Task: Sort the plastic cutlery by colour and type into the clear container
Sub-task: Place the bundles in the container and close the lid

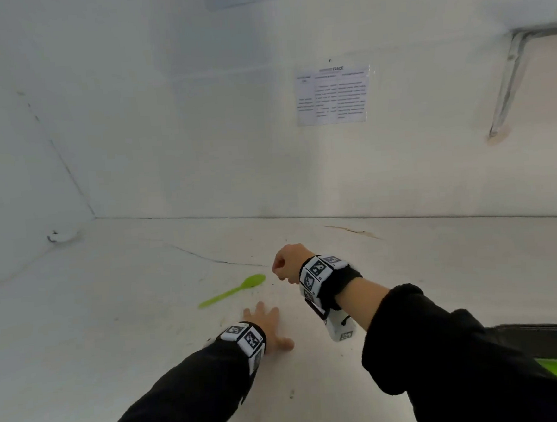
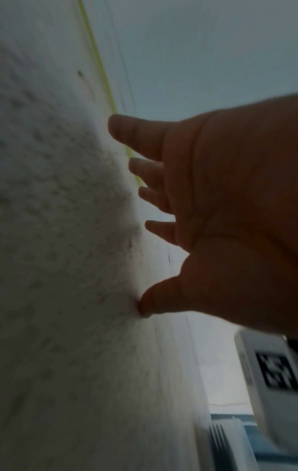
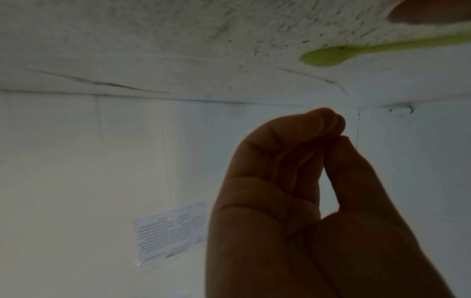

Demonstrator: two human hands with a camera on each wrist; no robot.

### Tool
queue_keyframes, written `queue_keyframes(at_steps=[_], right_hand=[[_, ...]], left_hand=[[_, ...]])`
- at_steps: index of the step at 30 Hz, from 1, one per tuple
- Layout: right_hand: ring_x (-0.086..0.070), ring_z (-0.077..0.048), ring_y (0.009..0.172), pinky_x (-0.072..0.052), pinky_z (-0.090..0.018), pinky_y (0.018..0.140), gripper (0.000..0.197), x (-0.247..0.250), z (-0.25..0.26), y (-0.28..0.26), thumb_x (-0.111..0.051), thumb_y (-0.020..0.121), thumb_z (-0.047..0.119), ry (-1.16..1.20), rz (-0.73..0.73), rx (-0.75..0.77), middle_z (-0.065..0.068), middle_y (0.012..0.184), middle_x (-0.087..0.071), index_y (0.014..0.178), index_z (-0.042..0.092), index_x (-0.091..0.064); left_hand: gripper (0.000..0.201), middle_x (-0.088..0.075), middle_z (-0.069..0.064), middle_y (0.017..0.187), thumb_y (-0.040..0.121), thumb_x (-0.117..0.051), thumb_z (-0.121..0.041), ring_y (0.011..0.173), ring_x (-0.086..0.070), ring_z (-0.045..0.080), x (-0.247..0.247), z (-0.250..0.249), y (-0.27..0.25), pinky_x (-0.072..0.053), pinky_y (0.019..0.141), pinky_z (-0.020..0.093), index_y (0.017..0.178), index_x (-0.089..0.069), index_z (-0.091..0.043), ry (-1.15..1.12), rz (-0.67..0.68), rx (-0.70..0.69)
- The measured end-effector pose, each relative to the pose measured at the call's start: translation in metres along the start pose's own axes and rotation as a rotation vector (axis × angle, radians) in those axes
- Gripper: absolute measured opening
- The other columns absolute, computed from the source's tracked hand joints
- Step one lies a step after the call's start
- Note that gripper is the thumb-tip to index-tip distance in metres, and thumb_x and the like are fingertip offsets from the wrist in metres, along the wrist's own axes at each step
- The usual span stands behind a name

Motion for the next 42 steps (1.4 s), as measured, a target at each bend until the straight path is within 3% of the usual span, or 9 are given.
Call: queue_keyframes(at_steps=[4,9,20,22,24,26,31,36,42], right_hand=[[-0.053,-0.026,0.121,-0.044,-0.033,0.101,0.035,-0.046,0.028,0.049,-0.043,0.096,0.007,-0.175,0.137,0.064,-0.01,0.133,-0.056,0.126,0.009,-0.059],[-0.037,-0.025,0.136,-0.032,-0.033,0.111,0.046,-0.082,0.043,0.082,-0.038,0.097,0.003,-0.316,0.29,0.091,-0.009,0.149,-0.037,0.142,0.014,-0.04],[-0.051,-0.032,0.117,-0.043,-0.036,0.088,0.053,-0.106,0.043,0.102,-0.055,0.09,0.009,-0.371,0.311,0.125,-0.017,0.131,-0.05,0.139,0.019,-0.038],[-0.055,-0.031,0.099,-0.041,-0.031,0.074,0.033,-0.105,0.044,0.102,-0.052,0.089,0.008,-0.356,0.294,0.121,-0.015,0.117,-0.056,0.121,0.018,-0.053],[-0.049,-0.025,0.083,-0.034,-0.024,0.058,0.013,-0.103,0.042,0.1,-0.049,0.087,0.005,-0.31,0.292,0.072,-0.009,0.09,-0.055,0.08,0.016,-0.054],[-0.043,-0.021,0.073,-0.029,-0.022,0.053,0.032,-0.098,0.039,0.099,-0.047,0.088,0.006,-0.279,0.267,0.031,0.001,0.069,-0.041,0.061,0.021,-0.038],[-0.039,-0.022,0.058,-0.032,-0.027,0.054,0.013,-0.067,0.031,0.072,-0.043,0.087,0.004,-0.223,0.174,0.021,-0.002,0.066,-0.039,0.078,0.013,-0.045],[-0.06,-0.029,0.103,-0.047,-0.028,0.086,0.025,-0.019,0.0,0.031,-0.048,0.089,0.004,0.109,-0.122,-0.012,-0.013,0.113,-0.064,0.108,0.005,-0.064],[-0.055,-0.017,0.081,-0.042,-0.014,0.062,0.012,0.022,-0.046,-0.04,-0.059,0.082,0.009,0.418,-0.325,-0.073,-0.007,0.088,-0.061,0.092,0.008,-0.065]], left_hand=[[0.083,0.006,0.005,0.157,0.087,-0.047,-0.056,0.142,0.0,0.04,-0.011,0.005,0.003,-0.017,0.111,0.058,0.149,-0.003,-0.023,-0.047,-0.014,0.006],[0.085,0.0,0.002,0.154,0.082,-0.055,-0.054,0.141,-0.004,0.037,-0.012,0.007,0.012,-0.018,0.109,0.061,0.148,-0.009,-0.024,-0.116,-0.004,0.021],[0.087,-0.001,0.006,0.157,0.084,-0.054,-0.053,0.143,-0.001,0.035,-0.01,0.01,0.012,-0.015,0.111,0.06,0.149,-0.005,-0.022,-0.107,0.041,0.01],[0.084,-0.003,0.006,0.156,0.084,-0.054,-0.053,0.142,-0.002,0.035,-0.009,0.009,0.01,-0.015,0.111,0.06,0.149,-0.008,-0.022,-0.103,0.037,0.01],[0.08,-0.008,0.006,0.156,0.084,-0.053,-0.053,0.141,-0.005,0.035,-0.008,0.009,0.01,-0.017,0.11,0.06,0.147,-0.015,-0.023,-0.101,0.029,0.005],[0.079,-0.009,0.006,0.155,0.083,-0.053,-0.054,0.14,-0.008,0.035,-0.008,0.009,0.01,-0.019,0.109,0.06,0.146,-0.018,-0.022,-0.095,0.018,0.008],[0.087,-0.009,0.001,0.154,0.082,-0.057,-0.055,0.141,-0.011,0.034,-0.002,0.01,0.005,-0.022,0.11,0.057,0.149,-0.011,-0.025,-0.134,-0.024,0.015],[0.085,-0.006,0.008,0.157,0.083,-0.055,-0.058,0.141,-0.011,0.039,-0.002,0.01,0.001,-0.025,0.111,0.055,0.149,-0.012,-0.025,-0.07,0.002,-0.014],[0.08,-0.001,0.009,0.159,0.089,-0.051,-0.052,0.145,-0.007,0.035,0.003,0.004,-0.014,-0.016,0.117,0.04,0.151,-0.007,-0.024,-0.078,-0.013,0.063]])
Point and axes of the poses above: each hand's wrist, its own y-axis towards the middle knuckle, its own x-axis out of the back of the hand, z = x × y, the point moved 10 cm from there along y, towards the middle knuckle
